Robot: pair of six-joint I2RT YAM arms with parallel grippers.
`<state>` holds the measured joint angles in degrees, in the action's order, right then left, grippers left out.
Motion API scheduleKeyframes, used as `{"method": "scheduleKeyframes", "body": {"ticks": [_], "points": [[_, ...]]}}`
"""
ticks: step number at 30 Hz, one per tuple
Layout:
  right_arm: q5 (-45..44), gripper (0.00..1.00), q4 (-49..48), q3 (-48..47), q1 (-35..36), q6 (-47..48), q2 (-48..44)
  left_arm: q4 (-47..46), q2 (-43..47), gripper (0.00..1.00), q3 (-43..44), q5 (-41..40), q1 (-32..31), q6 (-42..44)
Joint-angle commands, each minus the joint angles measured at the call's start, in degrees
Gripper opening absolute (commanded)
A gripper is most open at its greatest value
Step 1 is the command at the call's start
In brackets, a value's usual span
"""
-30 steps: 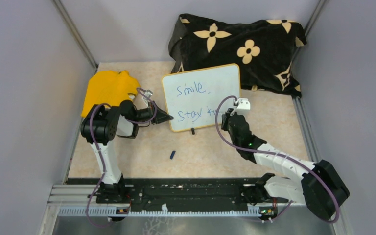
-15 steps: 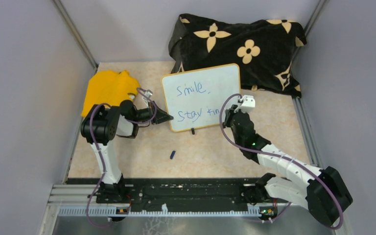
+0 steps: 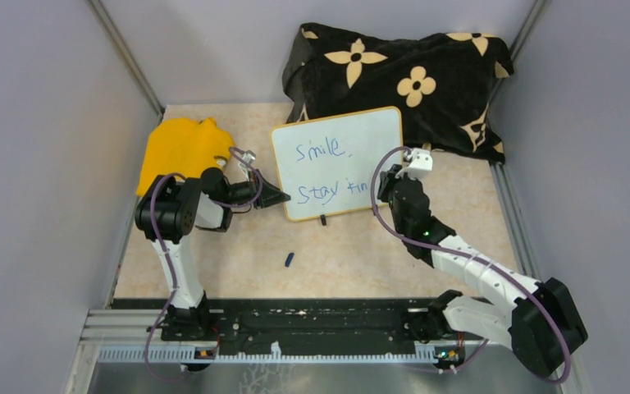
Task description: Write a sentence on the whiteboard
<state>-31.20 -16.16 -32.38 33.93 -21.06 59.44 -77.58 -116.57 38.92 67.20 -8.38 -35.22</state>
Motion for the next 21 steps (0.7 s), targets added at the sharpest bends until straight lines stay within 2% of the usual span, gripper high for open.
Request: {"method": "scheduleKeyframes", "body": {"ticks": [1,21], "points": [[1.54,0.00,-2.81,-3.02,-0.59,0.33,1.35,3.74,-1.02,0.00,0.33,-0.93,-0.49,0.50],[1.19,0.00,-3.99,-1.78,-1.16,-1.08,5.04,3.96,-0.90,0.00,0.34,-0.84,-0.49,0.85]]}}
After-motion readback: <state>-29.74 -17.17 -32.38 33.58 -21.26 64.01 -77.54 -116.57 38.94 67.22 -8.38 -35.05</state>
